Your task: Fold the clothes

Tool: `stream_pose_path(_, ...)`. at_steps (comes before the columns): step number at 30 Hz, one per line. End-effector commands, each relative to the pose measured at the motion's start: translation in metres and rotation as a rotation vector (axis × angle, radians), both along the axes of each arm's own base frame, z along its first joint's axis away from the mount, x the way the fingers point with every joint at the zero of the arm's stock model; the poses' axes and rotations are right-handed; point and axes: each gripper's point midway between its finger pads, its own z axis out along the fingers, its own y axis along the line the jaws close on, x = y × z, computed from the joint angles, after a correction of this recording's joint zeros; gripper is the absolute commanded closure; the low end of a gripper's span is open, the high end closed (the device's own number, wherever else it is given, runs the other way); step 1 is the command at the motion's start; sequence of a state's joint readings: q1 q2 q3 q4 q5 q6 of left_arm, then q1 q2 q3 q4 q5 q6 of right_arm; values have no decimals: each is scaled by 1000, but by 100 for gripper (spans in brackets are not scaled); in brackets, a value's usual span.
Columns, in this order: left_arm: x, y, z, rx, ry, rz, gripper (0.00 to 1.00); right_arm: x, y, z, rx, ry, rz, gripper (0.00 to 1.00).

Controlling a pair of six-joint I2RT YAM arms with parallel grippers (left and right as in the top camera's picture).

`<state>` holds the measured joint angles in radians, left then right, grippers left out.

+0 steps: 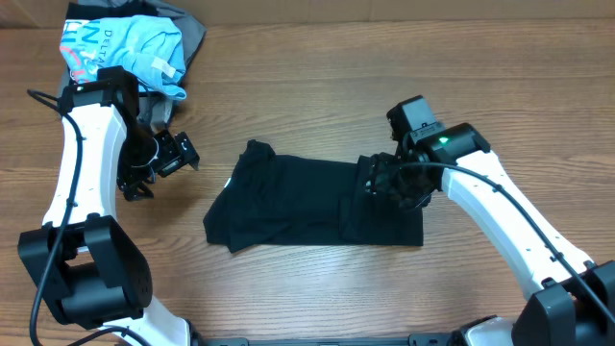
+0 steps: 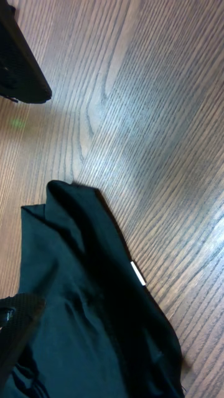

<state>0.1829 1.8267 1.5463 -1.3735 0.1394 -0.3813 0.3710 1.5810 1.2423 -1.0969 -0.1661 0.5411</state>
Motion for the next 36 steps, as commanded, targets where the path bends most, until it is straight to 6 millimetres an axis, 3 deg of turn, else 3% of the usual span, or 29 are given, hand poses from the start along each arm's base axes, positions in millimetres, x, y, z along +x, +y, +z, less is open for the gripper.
stream_pose_path(1,-2,-5,-3,-12,9,-31,0,14,-5,12,1,-66,-7,52)
stream_pose_path(5,-2,-5,-3,-12,9,-31,0,25,2,8,21,-94,-2,87)
stream_pose_path(7,-2,-5,-3,-12,9,-31,0,28,6,1,35,-80,2,96)
stream_pose_path(13,-3,-5,-3,-12,12,-31,0,48,23,-35,77,-48,5,96)
stream_pose_path(19,-3,-5,-3,-13,13,-43,0,59,26,-69,68,-10,-12,96)
stream_pose_path(27,-2,-5,-3,-12,7,-45,0,72,36,-99,96,-5,-6,96)
stream_pose_path(32,-2,-4,-3,-12,6,-50,0,80,34,-92,85,-27,-11,96)
stream_pose_path(36,-2,-4,-3,-12,5,-50,0,92,32,-48,87,-62,14,96)
